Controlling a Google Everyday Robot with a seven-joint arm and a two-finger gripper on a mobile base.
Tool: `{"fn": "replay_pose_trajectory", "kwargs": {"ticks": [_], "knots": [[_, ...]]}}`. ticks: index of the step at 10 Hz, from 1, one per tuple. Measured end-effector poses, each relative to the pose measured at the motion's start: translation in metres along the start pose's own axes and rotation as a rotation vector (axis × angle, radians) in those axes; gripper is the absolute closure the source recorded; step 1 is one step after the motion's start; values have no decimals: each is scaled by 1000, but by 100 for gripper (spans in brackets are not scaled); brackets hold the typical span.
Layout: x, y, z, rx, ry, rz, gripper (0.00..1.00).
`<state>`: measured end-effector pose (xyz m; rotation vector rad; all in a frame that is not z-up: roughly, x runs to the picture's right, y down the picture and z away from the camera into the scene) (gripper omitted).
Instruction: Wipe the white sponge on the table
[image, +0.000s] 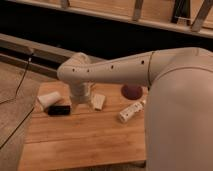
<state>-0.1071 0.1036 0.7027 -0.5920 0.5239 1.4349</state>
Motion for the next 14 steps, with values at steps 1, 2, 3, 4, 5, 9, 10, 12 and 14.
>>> {"fn": "replay_pose_trajectory", "kwargs": {"ticks": [1,2,3,4,5,9,10,12,14], "knots": [[0,0,0,0,0,0,35],[0,0,0,0,0,0,35],[0,0,0,0,1,0,35],[0,-1,1,0,3,-2,35],[0,-5,4,0,8,-21,35],[-27,-53,26,25,34,-89,35],[-42,-64,34,24,36,-94,35],[-67,-74,53,17,40,-95,35],[-90,-73,71,-1,40,-94,35]]}}
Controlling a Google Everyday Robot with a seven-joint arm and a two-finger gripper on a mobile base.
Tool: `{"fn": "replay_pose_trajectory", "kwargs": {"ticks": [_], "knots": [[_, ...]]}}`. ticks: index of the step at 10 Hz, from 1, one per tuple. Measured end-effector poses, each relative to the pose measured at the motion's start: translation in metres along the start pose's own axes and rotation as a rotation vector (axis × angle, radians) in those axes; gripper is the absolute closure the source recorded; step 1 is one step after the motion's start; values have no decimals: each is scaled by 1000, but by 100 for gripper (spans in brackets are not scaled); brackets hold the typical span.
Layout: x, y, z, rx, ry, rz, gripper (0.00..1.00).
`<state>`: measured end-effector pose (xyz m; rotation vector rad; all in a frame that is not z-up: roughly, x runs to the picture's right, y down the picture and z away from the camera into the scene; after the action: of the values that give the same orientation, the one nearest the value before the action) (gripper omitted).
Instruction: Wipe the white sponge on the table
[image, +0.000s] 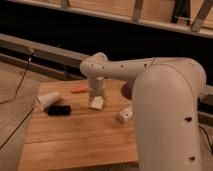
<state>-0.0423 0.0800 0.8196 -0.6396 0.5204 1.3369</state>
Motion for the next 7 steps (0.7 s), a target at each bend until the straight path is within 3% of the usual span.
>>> {"fn": "replay_pose_trajectory", "kwargs": {"ticks": [4,7], "knots": [[-41,-5,46,-29,15,15,35],[-56,-11,64,-32,29,28,35]]}}
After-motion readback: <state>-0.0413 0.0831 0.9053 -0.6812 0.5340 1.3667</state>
